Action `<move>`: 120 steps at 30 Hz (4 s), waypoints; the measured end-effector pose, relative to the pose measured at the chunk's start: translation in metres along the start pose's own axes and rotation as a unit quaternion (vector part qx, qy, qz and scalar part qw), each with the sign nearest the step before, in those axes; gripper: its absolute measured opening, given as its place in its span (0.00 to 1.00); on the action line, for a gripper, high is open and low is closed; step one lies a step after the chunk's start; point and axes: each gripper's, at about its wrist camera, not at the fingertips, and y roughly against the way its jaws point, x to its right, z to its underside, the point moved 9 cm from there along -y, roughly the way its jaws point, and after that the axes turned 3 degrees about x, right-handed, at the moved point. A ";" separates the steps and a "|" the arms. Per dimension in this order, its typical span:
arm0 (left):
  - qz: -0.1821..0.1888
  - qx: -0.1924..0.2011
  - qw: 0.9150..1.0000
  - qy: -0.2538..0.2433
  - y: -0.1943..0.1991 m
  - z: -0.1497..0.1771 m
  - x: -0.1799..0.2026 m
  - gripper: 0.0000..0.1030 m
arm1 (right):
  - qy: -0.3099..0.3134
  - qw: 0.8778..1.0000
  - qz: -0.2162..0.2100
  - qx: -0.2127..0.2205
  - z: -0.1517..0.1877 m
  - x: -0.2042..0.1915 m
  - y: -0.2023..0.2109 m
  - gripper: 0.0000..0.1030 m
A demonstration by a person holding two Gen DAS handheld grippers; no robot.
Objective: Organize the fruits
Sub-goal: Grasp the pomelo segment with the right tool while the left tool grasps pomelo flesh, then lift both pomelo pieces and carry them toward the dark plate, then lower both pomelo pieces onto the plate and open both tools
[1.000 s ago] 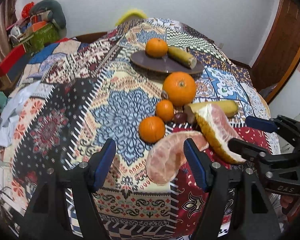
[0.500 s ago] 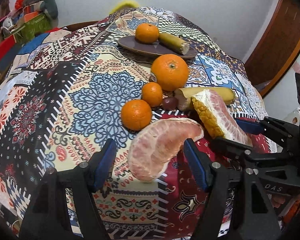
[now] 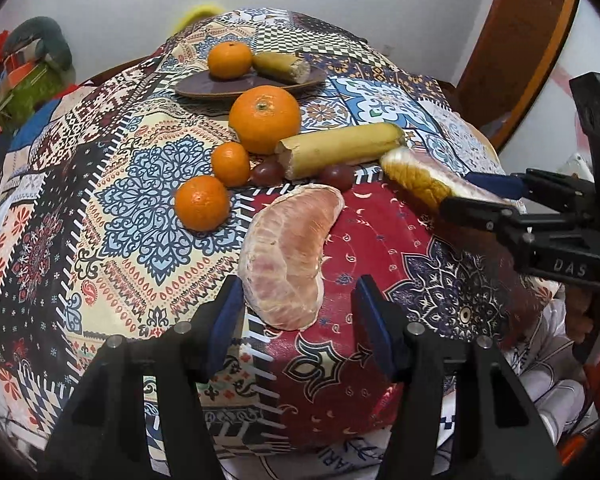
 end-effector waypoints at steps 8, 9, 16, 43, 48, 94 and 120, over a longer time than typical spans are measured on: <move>-0.024 -0.010 1.000 -0.016 -0.013 -0.014 -0.006 0.56 | -0.002 1.000 -0.012 -0.016 0.005 0.003 -0.001 0.33; -0.022 -0.014 0.999 -0.019 -0.016 -0.015 -0.005 0.56 | -0.004 1.000 -0.012 -0.018 0.006 0.004 -0.002 0.34; -0.008 -0.030 1.000 -0.005 -0.032 -0.016 -0.009 0.57 | -0.008 1.000 -0.009 -0.026 0.008 0.008 -0.012 0.46; -0.030 0.011 0.999 0.027 -0.012 -0.029 -0.020 0.46 | -0.025 1.000 -0.012 0.011 -0.011 0.016 -0.002 0.44; -0.038 0.042 0.998 0.033 0.008 -0.046 -0.027 0.46 | -0.020 0.999 -0.006 0.035 -0.030 0.018 0.008 0.44; -0.068 0.125 0.988 0.057 -0.038 -0.200 -0.115 0.45 | 0.029 0.990 -0.016 0.134 -0.202 0.004 -0.052 0.44; -0.079 0.104 0.988 0.080 -0.082 -0.215 -0.151 0.45 | 0.050 0.998 -0.037 0.018 -0.208 -0.002 -0.151 0.45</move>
